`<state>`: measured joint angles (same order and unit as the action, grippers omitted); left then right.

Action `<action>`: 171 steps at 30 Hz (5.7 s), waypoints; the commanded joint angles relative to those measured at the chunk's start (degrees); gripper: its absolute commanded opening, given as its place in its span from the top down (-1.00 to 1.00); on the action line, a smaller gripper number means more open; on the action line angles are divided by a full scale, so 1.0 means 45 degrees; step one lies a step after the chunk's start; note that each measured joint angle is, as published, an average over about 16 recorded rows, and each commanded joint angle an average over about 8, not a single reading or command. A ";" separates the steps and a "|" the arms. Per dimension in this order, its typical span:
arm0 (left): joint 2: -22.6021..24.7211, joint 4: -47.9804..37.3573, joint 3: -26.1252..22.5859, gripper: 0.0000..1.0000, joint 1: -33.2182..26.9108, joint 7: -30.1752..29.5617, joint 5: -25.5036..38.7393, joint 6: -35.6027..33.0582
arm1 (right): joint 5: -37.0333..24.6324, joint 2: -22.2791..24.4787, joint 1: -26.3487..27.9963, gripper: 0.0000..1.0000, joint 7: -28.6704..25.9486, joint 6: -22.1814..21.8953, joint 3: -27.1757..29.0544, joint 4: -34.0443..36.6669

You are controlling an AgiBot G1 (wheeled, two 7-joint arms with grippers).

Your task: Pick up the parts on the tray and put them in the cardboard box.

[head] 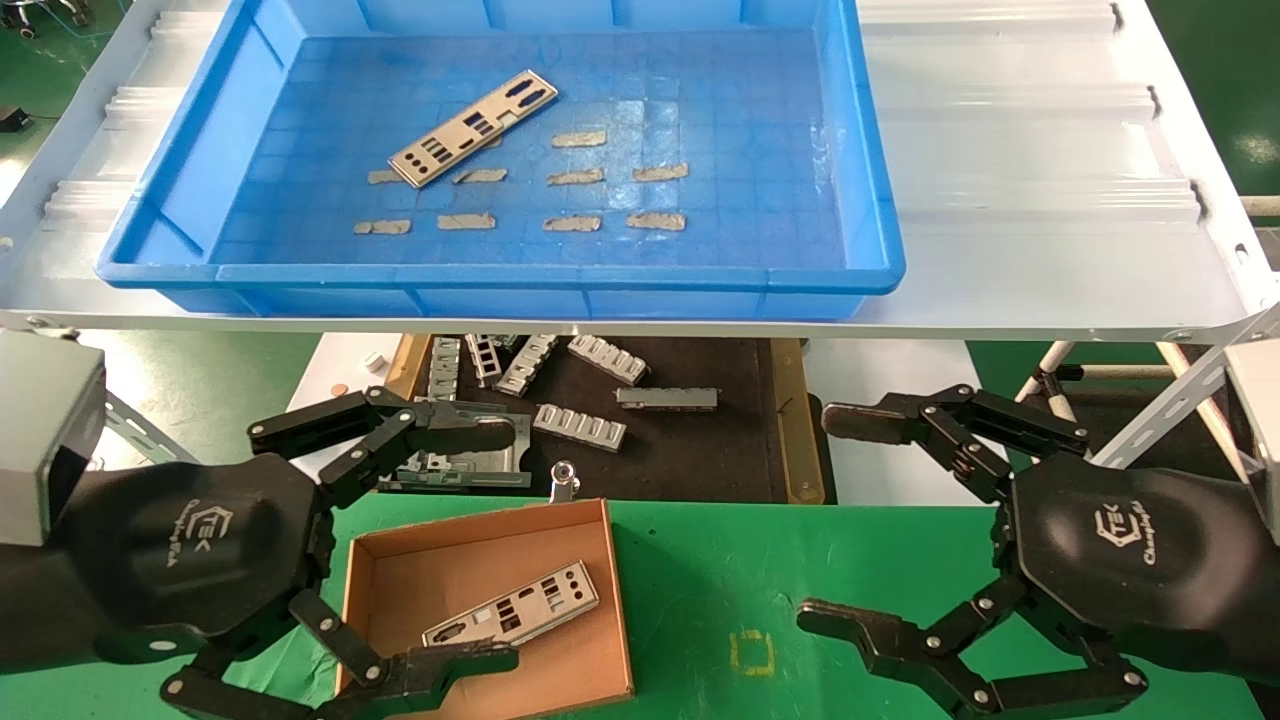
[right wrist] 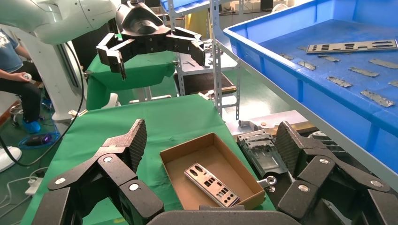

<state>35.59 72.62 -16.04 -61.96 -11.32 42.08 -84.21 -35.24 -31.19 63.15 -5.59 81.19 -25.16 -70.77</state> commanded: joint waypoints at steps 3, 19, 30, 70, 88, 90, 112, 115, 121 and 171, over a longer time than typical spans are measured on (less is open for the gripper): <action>0.0127 -0.0206 -0.0002 -1.00 -0.0093 -0.0130 0.0040 0.0318 | 0.0000 0.0000 0.0000 1.00 0.0000 0.0000 0.0000 0.0000; 0.2822 -0.4720 -0.0978 -1.00 -0.4522 -0.0061 0.2849 0.3521 | 0.0000 0.0000 0.0000 1.00 0.0000 0.0000 0.0000 0.0000; 0.4803 -0.9484 -0.2304 -1.00 -0.7766 0.1260 0.5314 0.4104 | 0.0000 0.0000 0.0000 1.00 0.0000 0.0000 0.0000 0.0000; 0.6905 -1.5724 -0.2731 1.00 -1.0303 0.3897 0.6241 0.5649 | 0.0000 0.0000 0.0000 1.00 0.0000 0.0000 -0.0001 0.0000; 0.6831 -1.5922 -0.2792 1.00 -1.0280 0.4368 0.6328 0.5084 | 0.0000 0.0000 0.0000 1.00 0.0000 0.0000 -0.0001 0.0000; 0.6826 -1.5940 -0.2792 1.00 -1.0277 0.4415 0.6328 0.5072 | 0.0000 0.0000 0.0000 1.00 0.0000 0.0000 -0.0001 0.0000; 0.5060 -1.5176 -0.2329 1.00 -1.0899 0.5410 0.5594 0.0530 | 0.0000 0.0000 0.0000 1.00 0.0000 0.0000 -0.0001 0.0000; 0.4665 -1.5004 -0.2401 1.00 -1.1002 0.5400 0.5672 -0.0410 | 0.0000 0.0000 0.0000 1.00 0.0001 0.0000 -0.0001 0.0000; 0.4109 -1.4252 -0.2619 1.00 -1.0775 0.5233 0.5748 -0.1492 | 0.0000 0.0000 0.0000 1.00 0.0001 0.0000 -0.0001 0.0000; 0.0051 0.0649 -0.4379 1.00 0.0364 -0.0631 0.5636 0.6734 | 0.0001 0.0000 0.0001 1.00 0.0001 0.0000 -0.0001 0.0000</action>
<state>35.73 75.57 -35.66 -60.35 -13.94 67.61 -53.68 -35.24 -31.19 63.16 -5.58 81.19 -25.16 -70.76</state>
